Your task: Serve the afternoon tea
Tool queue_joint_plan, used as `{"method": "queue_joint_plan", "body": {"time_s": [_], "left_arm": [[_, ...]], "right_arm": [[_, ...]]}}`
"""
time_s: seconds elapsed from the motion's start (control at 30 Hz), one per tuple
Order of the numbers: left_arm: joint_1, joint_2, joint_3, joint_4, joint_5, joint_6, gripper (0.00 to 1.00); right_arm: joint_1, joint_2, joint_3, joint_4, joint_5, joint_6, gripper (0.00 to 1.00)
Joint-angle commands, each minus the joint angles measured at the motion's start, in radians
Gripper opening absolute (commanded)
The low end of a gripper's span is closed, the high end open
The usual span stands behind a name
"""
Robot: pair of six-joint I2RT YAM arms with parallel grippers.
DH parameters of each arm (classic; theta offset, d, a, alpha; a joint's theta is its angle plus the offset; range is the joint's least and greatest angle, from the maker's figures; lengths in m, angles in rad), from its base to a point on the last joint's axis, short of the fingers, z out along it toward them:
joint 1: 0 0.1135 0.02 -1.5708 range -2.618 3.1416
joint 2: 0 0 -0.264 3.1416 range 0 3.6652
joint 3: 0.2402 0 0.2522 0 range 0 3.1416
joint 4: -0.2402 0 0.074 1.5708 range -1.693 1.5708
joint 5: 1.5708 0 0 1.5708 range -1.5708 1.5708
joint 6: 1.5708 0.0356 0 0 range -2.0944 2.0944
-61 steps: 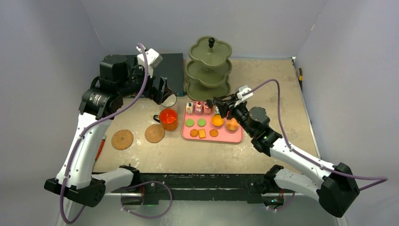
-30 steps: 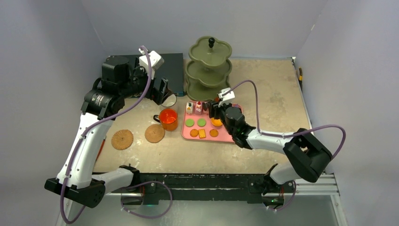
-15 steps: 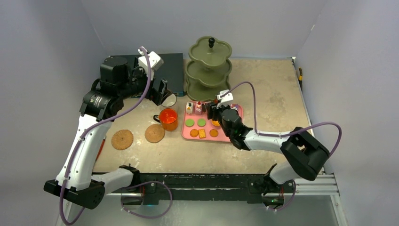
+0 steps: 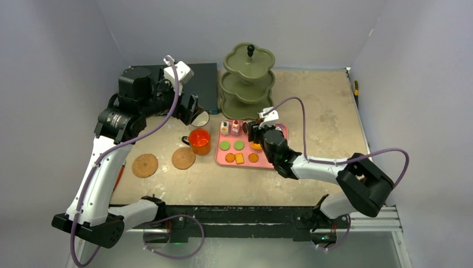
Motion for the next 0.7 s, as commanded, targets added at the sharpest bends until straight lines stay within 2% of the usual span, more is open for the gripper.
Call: {"method": "queue_joint_plan", "body": {"time_s": [0.0,0.37,0.57,0.67], "left_arm": [[-0.003,-0.011,-0.008,0.028,0.018,0.012,0.96],[-0.003,-0.008,0.001,0.02,0.026,0.017,0.95],[-0.002,-0.011,-0.002,0.02,0.023,0.026,0.95],[-0.003,-0.012,-0.004,0.018,0.02,0.03,0.95]], "right_arm": [[0.003,-0.07,-0.01,0.025,0.013,-0.022,0.55],[0.005,0.026,0.035,0.051,0.042,0.015,0.61],[0.012,0.076,0.06,0.071,0.044,0.036,0.61],[0.013,0.092,0.063,0.077,0.064,0.045,0.57]]}}
